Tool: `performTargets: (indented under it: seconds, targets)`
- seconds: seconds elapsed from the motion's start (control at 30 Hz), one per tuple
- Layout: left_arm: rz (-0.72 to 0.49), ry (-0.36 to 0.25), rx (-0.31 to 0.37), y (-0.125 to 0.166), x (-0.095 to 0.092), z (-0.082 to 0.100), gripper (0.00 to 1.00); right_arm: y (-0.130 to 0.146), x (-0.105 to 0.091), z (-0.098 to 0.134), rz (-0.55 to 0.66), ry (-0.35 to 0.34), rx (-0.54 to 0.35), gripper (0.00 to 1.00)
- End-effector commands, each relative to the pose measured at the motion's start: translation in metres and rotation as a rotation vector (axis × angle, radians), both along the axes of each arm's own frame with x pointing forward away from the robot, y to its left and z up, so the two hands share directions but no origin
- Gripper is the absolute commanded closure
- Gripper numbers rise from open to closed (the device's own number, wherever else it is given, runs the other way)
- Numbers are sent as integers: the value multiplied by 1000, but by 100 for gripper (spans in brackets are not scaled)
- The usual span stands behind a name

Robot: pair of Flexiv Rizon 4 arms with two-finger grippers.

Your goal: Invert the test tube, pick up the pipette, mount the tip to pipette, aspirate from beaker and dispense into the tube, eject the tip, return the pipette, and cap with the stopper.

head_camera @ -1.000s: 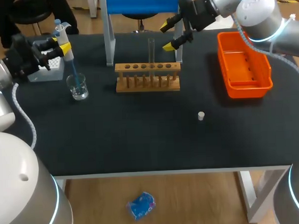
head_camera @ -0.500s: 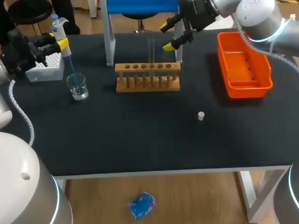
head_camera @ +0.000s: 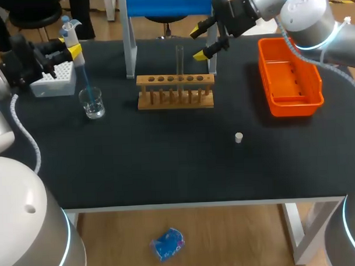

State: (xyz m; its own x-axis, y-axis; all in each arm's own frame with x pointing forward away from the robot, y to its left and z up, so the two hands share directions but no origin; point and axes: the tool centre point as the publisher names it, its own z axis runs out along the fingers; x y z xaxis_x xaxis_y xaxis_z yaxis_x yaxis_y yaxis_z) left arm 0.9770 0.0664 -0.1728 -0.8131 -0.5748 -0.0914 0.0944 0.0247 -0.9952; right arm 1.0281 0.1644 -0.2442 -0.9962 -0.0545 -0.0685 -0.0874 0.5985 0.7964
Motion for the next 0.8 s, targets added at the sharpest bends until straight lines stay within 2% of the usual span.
performTargets:
  seconds: [0.03,0.2,0.23,0.4,0.47,0.53,0.6,0.67,0.73,0.77,0.8]
  targets:
    - [-2,4,12,0,-3,16,100,0,0,0,2,1,-2,0]
    - [-7,12,47,-3,-5,46,100,0,0,0,2,1,-2,0]
    - [-4,30,30,-4,-5,53,100,0,0,0,2,1,-2,0]
    - [16,19,56,-7,-6,93,100,0,0,0,2,1,-2,0]
    - [-1,42,7,-8,-9,110,100,0,0,0,2,1,-2,0]
    - [3,24,46,-10,-10,127,100,0,0,0,2,1,-2,0]
    - [-10,22,19,-12,-13,144,100,0,0,0,2,1,-2,0]
    - [-13,9,52,-15,-15,160,100,0,0,0,2,1,-2,0]
    - [-14,20,38,-16,-17,175,100,0,0,0,2,1,-2,0]
    - [-8,16,66,-17,-18,181,100,0,0,0,2,1,-2,0]
    - [-7,7,61,-18,-19,188,100,0,0,0,2,1,-2,0]
